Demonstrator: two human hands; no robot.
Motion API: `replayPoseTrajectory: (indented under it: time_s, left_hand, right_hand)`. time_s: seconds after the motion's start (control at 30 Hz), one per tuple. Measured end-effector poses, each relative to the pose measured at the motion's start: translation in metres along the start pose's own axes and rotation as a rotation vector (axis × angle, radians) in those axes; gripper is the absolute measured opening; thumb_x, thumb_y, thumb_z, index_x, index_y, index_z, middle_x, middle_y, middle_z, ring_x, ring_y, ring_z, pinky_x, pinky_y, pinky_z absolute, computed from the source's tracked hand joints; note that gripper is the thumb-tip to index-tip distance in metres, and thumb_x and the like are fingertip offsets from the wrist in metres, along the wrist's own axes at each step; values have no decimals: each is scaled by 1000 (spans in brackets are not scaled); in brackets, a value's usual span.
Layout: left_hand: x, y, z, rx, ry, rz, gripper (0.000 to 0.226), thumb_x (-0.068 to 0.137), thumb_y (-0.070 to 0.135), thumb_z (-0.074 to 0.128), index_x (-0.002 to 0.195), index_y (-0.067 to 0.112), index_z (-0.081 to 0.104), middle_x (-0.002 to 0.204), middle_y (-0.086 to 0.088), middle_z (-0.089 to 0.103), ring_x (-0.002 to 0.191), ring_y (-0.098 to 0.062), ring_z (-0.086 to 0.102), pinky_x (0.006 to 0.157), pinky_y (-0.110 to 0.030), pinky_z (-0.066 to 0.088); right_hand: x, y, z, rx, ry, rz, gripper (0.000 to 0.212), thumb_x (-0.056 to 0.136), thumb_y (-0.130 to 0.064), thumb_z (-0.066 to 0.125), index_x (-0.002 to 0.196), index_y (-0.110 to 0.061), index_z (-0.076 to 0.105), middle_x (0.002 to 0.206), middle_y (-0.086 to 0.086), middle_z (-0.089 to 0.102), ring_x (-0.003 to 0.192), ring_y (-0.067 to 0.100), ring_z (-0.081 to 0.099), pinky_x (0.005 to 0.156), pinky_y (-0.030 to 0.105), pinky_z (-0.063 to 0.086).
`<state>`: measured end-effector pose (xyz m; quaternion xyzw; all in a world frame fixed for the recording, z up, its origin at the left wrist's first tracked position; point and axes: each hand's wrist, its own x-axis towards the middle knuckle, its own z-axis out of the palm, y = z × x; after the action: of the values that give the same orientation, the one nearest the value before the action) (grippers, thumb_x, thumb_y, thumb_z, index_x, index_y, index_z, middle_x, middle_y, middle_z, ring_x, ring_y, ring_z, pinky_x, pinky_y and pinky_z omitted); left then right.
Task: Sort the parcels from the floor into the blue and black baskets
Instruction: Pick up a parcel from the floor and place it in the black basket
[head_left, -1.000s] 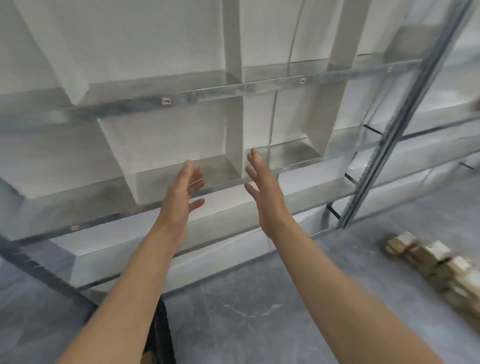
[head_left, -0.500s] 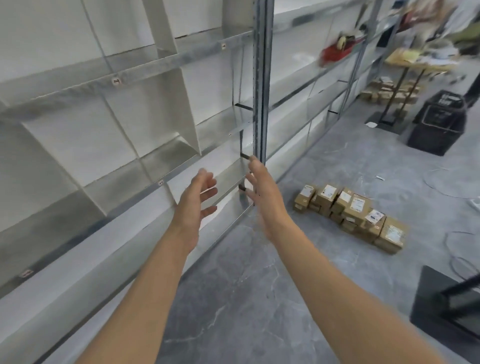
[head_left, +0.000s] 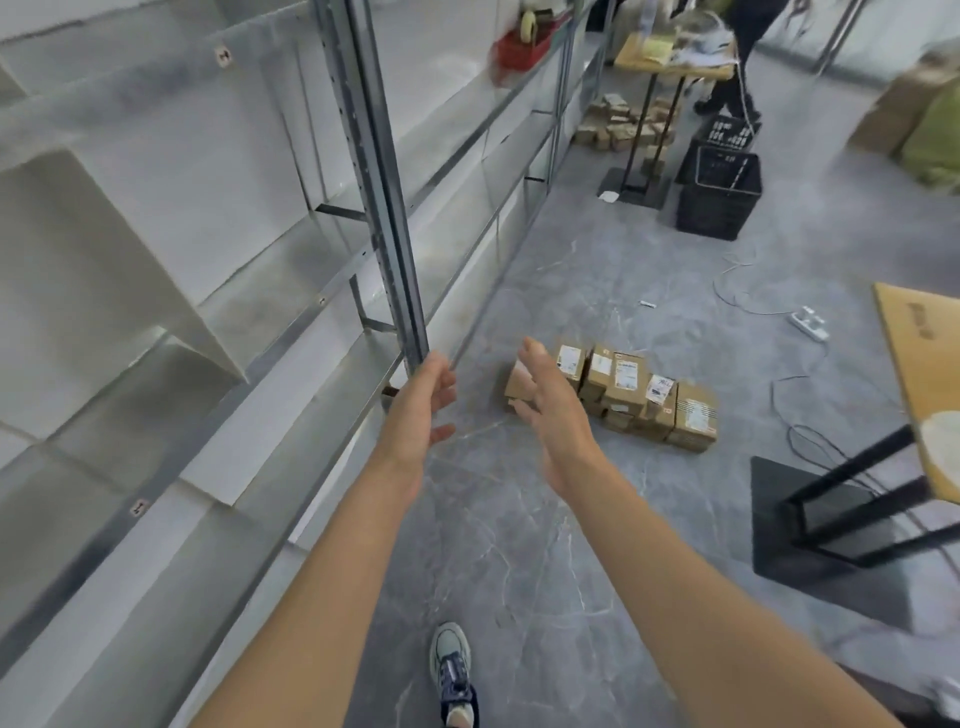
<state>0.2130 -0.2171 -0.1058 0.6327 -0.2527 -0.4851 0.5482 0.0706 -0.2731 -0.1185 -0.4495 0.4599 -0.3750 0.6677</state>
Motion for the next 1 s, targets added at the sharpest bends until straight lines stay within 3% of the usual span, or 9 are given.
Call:
replayPoseTrajectory:
  time_s: [0.1,0.3,0.47,1.0]
  left_hand:
    - [52,7,-5,25,-36,-51,42,104,57,44,121,27,66,126,6,67,116,-11,63,95,-40,51]
    - [139,18,0,29,-86,-150,38,104,57,44,115,28,66,124,6,68,117,-13,63,90,-37,49]
    - [214,16,26,73,-130,-199,50,104,58,44,135,22,62,130,4,66,118,-12,63,100,-40,50]
    - [455,-28,134,234,-85,-480,56,105,58,41,143,20,57,137,3,61,122,-14,60,108,-46,46]
  right_hand:
    - [40,-1,10,9,46,33,61,109,-58,39,163,-30,34,165,-10,38,151,11,37,127,43,29]
    - [116,-1,11,13,169,106,68,105,-66,39,163,-29,36,164,-6,42,149,14,42,128,48,28]
    - [179,-5,-5,39,235,119,60,108,-61,35,161,-32,37,164,-10,41,150,15,41,128,48,28]
    - [442,31,-107,10,208,400,69,106,-66,32,165,-31,27,171,-7,29,155,16,33,129,48,23]
